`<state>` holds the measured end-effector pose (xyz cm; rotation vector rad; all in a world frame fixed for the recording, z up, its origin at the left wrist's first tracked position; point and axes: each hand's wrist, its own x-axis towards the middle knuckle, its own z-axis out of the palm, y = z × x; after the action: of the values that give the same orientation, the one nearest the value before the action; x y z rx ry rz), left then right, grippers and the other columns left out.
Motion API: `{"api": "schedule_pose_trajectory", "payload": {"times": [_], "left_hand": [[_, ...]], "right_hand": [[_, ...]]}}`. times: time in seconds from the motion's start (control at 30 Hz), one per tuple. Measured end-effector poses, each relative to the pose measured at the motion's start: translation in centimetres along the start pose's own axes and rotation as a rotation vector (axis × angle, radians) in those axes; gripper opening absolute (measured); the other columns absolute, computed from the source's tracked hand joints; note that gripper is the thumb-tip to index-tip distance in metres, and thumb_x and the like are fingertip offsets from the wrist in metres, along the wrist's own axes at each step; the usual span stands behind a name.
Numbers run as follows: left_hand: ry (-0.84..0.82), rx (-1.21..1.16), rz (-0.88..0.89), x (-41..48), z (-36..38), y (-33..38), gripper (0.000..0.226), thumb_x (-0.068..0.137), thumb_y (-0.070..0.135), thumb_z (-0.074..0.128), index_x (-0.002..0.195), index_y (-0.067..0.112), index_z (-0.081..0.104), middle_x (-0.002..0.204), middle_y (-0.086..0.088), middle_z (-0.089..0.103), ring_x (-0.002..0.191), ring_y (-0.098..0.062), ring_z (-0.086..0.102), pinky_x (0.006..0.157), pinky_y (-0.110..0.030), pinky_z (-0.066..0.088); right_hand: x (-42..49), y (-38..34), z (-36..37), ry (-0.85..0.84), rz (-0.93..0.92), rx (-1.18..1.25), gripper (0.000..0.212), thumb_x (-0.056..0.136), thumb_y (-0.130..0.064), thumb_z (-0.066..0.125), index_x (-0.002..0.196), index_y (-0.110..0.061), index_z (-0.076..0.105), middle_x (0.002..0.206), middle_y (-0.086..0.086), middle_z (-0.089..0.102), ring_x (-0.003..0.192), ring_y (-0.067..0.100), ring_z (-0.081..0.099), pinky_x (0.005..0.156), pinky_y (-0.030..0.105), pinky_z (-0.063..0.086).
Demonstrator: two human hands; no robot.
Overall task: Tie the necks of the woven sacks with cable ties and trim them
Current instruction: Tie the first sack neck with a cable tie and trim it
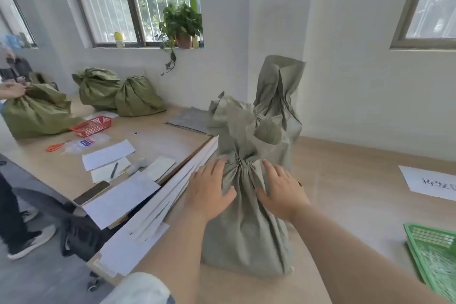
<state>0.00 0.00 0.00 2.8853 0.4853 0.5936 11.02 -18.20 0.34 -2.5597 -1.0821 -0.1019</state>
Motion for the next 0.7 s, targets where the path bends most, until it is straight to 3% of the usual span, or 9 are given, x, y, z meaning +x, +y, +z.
{"api": "schedule_pose_trajectory", "payload": {"times": [0.1,0.27,0.37,0.47,0.6,0.7], "left_hand": [[0.004,-0.080,0.011,1.7,0.6,-0.6,0.075,0.085,0.046,0.053,0.153,0.025,0.030,0.147,0.002,0.048,0.136,-0.022,0.042,0.110,-0.042,0.038],[-0.017,-0.144,0.034,3.6,1.5,-0.4,0.059,0.086,0.037,0.057,0.143,0.024,0.046,0.135,-0.001,0.055,0.124,-0.025,0.051,0.104,-0.040,0.040],[-0.011,-0.184,0.059,4.1,1.9,-0.6,0.038,0.086,0.035,0.059,0.121,0.021,0.060,0.120,-0.003,0.058,0.113,-0.024,0.055,0.096,-0.039,0.046],[-0.018,-0.238,0.082,4.7,2.3,-1.0,0.021,0.087,0.029,0.058,0.105,0.017,0.059,0.107,-0.003,0.058,0.099,-0.025,0.057,0.080,-0.037,0.050],[-0.042,-0.317,0.101,4.9,2.1,-1.3,0.005,0.087,0.024,0.051,0.089,0.020,0.050,0.082,0.002,0.055,0.073,-0.022,0.055,0.061,-0.035,0.047],[-0.033,-0.405,0.084,4.5,1.4,-0.8,0.009,0.089,0.016,0.047,0.082,0.022,0.044,0.072,0.005,0.047,0.062,-0.017,0.048,0.051,-0.031,0.032]], "right_hand": [[1.6,-0.9,0.8,-0.058,0.095,0.169,0.075,0.093,-0.045,0.048,0.155,-0.023,0.013,0.149,0.004,0.038,0.130,0.027,0.047,0.094,0.039,0.045],[3.1,-2.4,1.7,-0.077,0.171,0.319,0.060,0.092,-0.040,0.050,0.143,-0.024,0.022,0.105,0.002,0.061,0.090,0.024,0.057,0.074,0.039,0.046],[3.2,-3.0,2.0,-0.056,0.190,0.355,0.047,0.092,-0.040,0.050,0.131,-0.025,0.030,0.102,0.002,0.064,0.093,0.029,0.061,0.079,0.042,0.051],[2.9,-3.1,2.0,-0.043,0.182,0.355,0.031,0.092,-0.035,0.051,0.117,-0.022,0.037,0.100,0.004,0.065,0.090,0.030,0.061,0.077,0.043,0.051],[2.3,-2.4,2.1,0.027,0.205,0.338,0.015,0.095,-0.020,0.049,0.093,-0.022,0.034,0.075,-0.005,0.053,0.073,0.028,0.054,0.058,0.036,0.039],[1.6,-2.1,1.7,0.083,0.223,0.350,0.017,0.095,-0.018,0.049,0.090,-0.022,0.033,0.076,-0.004,0.053,0.077,0.032,0.055,0.062,0.036,0.037]]}}
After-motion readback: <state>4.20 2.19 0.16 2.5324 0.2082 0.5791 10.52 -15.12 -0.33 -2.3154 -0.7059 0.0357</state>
